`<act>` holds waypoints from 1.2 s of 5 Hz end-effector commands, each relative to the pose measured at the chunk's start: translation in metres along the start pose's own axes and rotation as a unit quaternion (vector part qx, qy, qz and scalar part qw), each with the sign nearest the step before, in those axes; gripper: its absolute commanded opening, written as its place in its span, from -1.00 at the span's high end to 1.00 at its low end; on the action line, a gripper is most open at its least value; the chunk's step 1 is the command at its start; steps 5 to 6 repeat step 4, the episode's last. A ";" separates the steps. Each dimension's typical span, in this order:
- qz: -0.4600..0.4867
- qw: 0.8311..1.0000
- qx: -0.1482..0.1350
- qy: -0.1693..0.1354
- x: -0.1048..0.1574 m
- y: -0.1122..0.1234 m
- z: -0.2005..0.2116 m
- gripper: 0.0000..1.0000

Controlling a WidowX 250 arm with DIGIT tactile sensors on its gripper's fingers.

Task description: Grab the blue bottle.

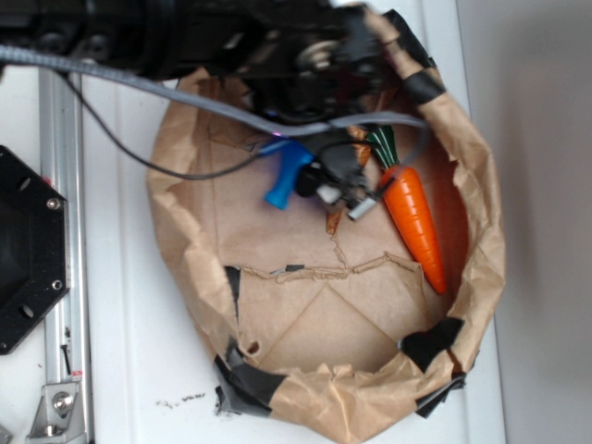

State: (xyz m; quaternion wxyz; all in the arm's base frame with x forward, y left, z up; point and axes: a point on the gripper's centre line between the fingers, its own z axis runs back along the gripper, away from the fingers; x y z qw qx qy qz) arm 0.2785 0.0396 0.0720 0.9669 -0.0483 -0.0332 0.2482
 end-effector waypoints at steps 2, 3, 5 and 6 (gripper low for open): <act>-0.127 0.992 -0.012 0.020 -0.034 -0.075 0.076 1.00; -0.068 0.997 0.023 -0.011 -0.043 -0.066 0.079 1.00; -0.052 0.998 0.025 -0.016 -0.041 -0.057 0.081 1.00; -0.052 0.998 0.025 -0.016 -0.041 -0.057 0.081 1.00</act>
